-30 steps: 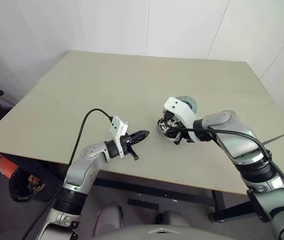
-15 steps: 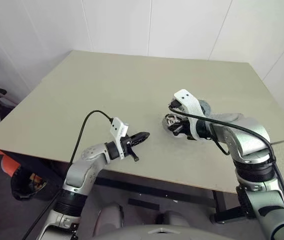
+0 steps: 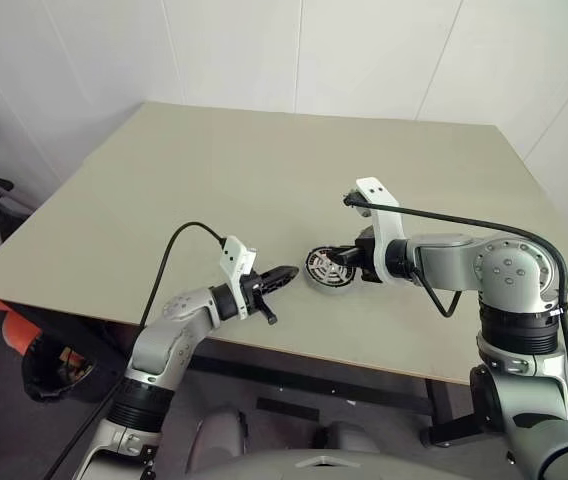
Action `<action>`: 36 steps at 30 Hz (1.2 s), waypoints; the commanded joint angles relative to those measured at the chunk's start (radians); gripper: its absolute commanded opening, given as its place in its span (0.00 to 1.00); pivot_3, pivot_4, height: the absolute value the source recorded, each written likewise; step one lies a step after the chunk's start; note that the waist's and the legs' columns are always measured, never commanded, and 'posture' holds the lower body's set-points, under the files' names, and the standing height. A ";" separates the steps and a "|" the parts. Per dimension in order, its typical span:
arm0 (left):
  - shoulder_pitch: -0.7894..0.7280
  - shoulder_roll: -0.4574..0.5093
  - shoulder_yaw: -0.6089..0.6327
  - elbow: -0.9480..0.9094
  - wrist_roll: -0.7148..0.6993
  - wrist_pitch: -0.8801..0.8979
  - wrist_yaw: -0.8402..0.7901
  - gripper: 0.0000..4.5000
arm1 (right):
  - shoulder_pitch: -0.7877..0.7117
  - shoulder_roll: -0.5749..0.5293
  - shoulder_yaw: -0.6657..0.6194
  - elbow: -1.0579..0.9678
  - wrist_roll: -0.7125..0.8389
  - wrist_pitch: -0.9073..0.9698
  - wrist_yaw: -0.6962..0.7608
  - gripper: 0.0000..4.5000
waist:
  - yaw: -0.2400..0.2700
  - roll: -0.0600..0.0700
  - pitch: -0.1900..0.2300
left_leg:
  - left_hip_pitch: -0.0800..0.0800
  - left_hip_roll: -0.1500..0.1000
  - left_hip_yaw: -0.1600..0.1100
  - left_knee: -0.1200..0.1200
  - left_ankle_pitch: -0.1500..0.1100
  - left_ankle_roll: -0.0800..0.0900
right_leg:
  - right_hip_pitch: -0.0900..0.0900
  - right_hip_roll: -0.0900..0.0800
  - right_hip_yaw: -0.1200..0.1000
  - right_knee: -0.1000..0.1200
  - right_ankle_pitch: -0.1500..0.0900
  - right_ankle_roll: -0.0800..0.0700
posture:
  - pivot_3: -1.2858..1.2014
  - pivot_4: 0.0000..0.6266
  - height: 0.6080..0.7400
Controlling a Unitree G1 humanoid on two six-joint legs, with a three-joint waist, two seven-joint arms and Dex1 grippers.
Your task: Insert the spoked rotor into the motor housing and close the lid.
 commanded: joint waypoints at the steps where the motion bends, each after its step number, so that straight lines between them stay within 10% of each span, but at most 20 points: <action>1: -0.002 0.004 0.009 -0.045 -0.020 0.003 -0.004 0.00 | -0.089 0.024 -0.030 0.025 0.130 0.004 -0.119 0.00 | -0.004 0.000 0.000 | 0.000 0.000 0.000 0.000 0.000 0.000 | 0.000 0.000 0.000 0.000 0.000 0.000 | 0.52 0.00 1.00; 6: 0.006 0.006 0.010 -0.053 -0.022 0.008 -0.002 0.00 | -0.189 0.064 -0.002 -0.065 0.080 -0.031 -0.026 0.00 | -0.002 0.000 0.000 | -0.004 0.001 -0.001 -0.001 0.001 -0.002 | -0.004 0.001 -0.001 0.002 0.000 0.001 | 0.52 0.00 1.00; 11: -0.003 0.010 0.012 -0.040 -0.021 0.006 -0.006 0.00 | -0.205 -0.208 0.284 -0.319 -0.243 -0.399 0.419 0.00 | 0.029 0.000 0.000 | -0.009 0.000 -0.001 -0.001 0.000 0.000 | -0.005 0.000 -0.002 -0.002 0.002 0.008 | 0.52 0.00 1.00; 22: -0.019 0.018 0.020 -0.042 -0.023 0.014 0.003 0.00 | -0.007 -0.464 0.379 -0.063 -0.917 -0.801 0.436 0.00 | 0.025 -0.002 0.000 | -0.008 -0.002 -0.002 0.002 0.002 -0.003 | -0.004 -0.001 0.000 -0.002 0.002 0.006 | 0.52 0.00 1.00; 36: -0.018 0.040 0.018 -0.047 -0.021 0.013 -0.010 0.00 | 0.286 -0.427 0.268 -0.006 -1.039 -0.920 0.559 0.00 | 0.021 -0.001 -0.001 | -0.006 0.000 -0.001 0.002 -0.002 0.005 | -0.003 0.000 0.000 -0.001 0.002 0.004 | 0.52 0.00 1.00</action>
